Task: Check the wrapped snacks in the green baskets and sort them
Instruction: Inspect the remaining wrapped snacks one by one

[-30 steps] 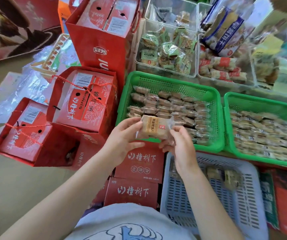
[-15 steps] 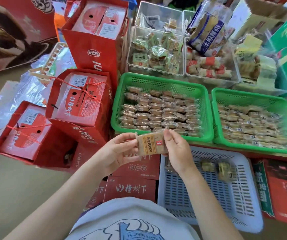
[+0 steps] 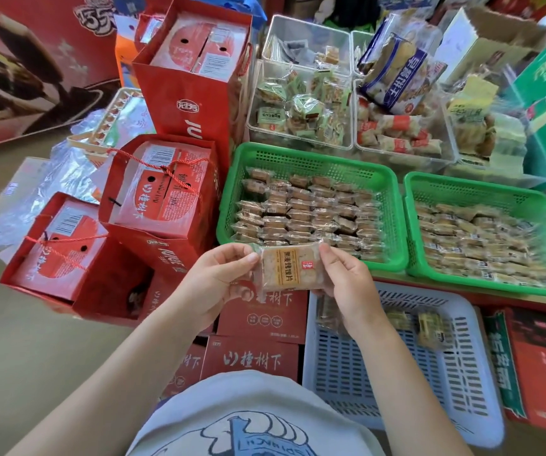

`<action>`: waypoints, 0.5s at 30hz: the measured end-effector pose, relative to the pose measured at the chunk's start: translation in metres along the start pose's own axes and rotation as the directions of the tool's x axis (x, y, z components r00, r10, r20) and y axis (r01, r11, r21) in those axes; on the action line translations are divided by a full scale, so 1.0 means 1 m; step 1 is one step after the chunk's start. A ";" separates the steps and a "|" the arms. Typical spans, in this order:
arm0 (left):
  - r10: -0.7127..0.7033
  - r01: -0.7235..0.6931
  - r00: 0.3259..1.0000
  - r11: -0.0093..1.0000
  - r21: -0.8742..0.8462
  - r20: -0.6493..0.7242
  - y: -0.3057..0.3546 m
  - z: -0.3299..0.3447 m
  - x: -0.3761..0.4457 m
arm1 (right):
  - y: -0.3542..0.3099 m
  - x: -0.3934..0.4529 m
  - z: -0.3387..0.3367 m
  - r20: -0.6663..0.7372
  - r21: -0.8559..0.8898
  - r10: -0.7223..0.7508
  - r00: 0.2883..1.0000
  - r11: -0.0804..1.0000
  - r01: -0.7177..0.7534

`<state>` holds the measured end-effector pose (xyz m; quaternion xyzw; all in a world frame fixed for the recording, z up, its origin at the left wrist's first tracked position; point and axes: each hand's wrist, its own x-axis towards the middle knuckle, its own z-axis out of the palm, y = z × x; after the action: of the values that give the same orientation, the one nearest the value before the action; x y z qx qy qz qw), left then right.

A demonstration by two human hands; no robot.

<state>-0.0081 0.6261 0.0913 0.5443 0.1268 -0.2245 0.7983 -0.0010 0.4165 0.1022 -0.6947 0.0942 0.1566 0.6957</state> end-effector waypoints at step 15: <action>0.432 -0.399 0.902 0.855 0.330 -0.028 -0.003 0.002 -0.003 | 0.010 0.000 -0.005 -0.190 -0.363 -0.455 0.870 0.856 0.369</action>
<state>-0.0118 0.6240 0.0912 0.6901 0.0087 -0.0364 0.7228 -0.0039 0.4116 0.0924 -0.8151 0.0094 -0.0804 0.5736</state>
